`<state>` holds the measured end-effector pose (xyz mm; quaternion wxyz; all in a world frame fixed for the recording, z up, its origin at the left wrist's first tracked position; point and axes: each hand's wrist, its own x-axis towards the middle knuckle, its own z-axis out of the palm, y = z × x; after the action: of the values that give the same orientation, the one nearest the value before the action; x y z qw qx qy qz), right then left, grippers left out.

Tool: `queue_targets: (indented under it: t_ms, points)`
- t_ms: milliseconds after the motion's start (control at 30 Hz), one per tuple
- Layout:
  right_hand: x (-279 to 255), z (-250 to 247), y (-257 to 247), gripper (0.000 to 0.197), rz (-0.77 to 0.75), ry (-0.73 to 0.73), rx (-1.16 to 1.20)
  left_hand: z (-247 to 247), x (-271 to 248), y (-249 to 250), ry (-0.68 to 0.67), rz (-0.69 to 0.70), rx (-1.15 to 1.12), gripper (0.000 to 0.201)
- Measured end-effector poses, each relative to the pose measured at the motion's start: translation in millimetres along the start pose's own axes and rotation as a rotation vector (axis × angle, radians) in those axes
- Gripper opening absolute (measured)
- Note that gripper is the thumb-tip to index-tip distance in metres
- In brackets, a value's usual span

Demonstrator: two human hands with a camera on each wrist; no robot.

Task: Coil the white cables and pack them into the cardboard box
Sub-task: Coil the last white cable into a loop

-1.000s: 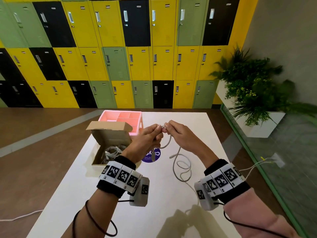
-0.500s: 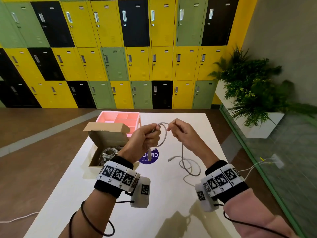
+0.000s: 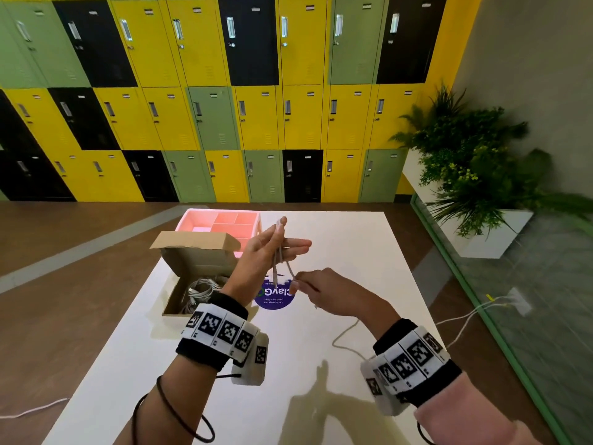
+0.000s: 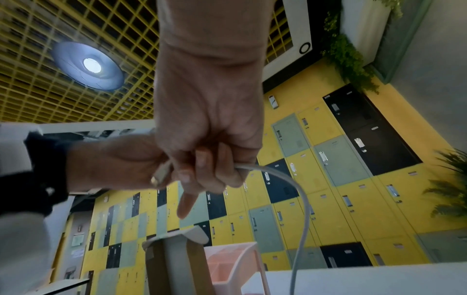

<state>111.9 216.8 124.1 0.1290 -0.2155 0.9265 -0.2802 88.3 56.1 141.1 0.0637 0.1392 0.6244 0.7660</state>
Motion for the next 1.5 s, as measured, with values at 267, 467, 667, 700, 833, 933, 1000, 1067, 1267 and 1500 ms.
queue_targets:
  t_ms: [267, 467, 667, 700, 833, 933, 1000, 1067, 1267, 1500]
  points:
    - [-10.0, -29.6, -16.0, 0.025, -0.124, 0.006, -0.081, -2.4, 7.7, -17.4, 0.013, 0.031, 0.334, 0.040]
    - [-5.0, -51.7, -6.7, 0.018, -0.166, 0.264, 0.016, -5.0, 6.2, -20.5, -0.141, -0.030, 0.497, 0.046]
    - [-3.4, -49.7, 2.2, 0.017, -0.212, 0.409, 0.256, 3.3, -2.1, -11.0, -0.283, -0.117, 0.429, 0.031]
    - [-3.0, -49.2, 4.2, 0.016, -0.216, 0.435, 0.276, 4.7, -4.6, -8.8, -0.296, -0.134, 0.364, 0.031]
    - [-0.5, -46.2, 10.7, 0.011, -0.248, 0.487, 0.337, 7.5, -9.1, -6.1, -0.321, -0.192, 0.140, 0.040]
    - [0.8, -42.1, 13.6, 0.010, -0.268, 0.499, 0.406, 5.2, -8.0, -9.4, -0.354, -0.197, 0.024, 0.040]
    - [1.7, -40.3, 17.3, 0.009, -0.253, 0.513, 0.413, 1.0, -5.8, -12.0, -0.350, -0.203, 0.000, 0.041]
    - [3.4, -38.5, 22.4, 0.012, -0.240, 0.512, 0.416, 1.2, -5.2, -11.1, -0.348, -0.201, 0.002, 0.044]
    - [4.6, -31.1, 24.9, 0.026, -0.227, 0.472, 0.400, 6.2, -4.3, -5.7, -0.370, -0.138, -0.148, 0.034]
    - [1.2, -24.4, 21.4, 0.023, -0.209, 0.326, 0.258, 6.8, -3.3, -5.5, -0.357, -0.117, -0.172, 0.030]
